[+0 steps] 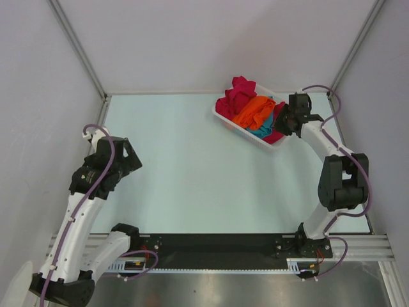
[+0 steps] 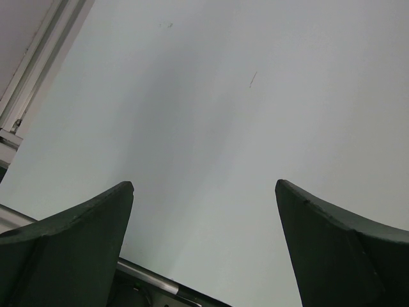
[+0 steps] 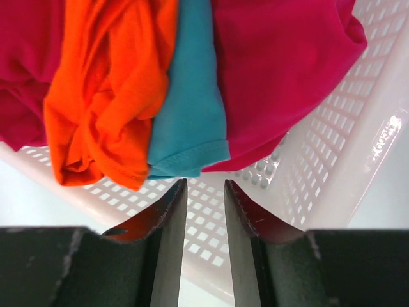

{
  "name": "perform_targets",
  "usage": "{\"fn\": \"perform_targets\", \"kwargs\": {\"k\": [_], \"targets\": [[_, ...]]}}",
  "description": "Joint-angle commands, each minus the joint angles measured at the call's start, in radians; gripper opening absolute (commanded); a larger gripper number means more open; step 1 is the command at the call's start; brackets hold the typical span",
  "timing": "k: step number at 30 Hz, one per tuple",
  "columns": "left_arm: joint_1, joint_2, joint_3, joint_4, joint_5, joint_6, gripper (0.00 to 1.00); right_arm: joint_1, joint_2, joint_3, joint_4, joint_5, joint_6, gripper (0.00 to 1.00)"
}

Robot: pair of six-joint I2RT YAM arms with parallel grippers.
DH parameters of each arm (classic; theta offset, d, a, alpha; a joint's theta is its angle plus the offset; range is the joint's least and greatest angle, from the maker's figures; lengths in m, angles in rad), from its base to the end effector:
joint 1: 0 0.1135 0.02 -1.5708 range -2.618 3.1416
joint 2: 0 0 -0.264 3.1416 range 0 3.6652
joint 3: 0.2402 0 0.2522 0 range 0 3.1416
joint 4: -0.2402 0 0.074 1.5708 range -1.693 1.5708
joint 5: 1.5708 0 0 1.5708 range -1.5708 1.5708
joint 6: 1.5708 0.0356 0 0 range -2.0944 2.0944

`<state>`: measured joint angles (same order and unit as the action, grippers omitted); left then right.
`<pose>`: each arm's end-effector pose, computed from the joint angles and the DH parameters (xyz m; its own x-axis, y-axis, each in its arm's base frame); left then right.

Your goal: Fold and stack the t-shirts

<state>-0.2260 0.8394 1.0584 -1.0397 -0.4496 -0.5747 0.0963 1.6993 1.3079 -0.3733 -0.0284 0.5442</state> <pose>0.1419 -0.0168 0.3442 -0.5512 -0.3756 -0.7450 -0.4605 0.8816 -0.1037 0.3804 0.0378 0.2615 -0.6499 0.4572 -0.6072 0.2571 0.8840 0.3904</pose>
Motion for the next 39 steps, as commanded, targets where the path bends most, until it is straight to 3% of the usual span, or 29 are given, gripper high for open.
{"fn": "perform_targets", "kwargs": {"k": [1, 13, 19, 39], "targets": [[0.011, -0.006, 0.006, 0.023, -0.011, 0.024, 0.98, -0.001, 0.013, 0.037, -0.019, 0.024, -0.036, 0.35], [0.022, -0.002, -0.011, 0.036, -0.008, 0.033, 0.99, -0.064, 0.02, -0.013, -0.032, 0.11, -0.05, 0.35], [0.025, 0.009, -0.015, 0.044, 0.0, 0.042, 0.99, -0.076, -0.038, -0.055, -0.022, 0.156, -0.059, 0.44], [0.034, 0.015, -0.034, 0.067, 0.025, 0.047, 0.99, -0.159, -0.098, -0.159, -0.018, 0.211, -0.073, 0.44]]}}
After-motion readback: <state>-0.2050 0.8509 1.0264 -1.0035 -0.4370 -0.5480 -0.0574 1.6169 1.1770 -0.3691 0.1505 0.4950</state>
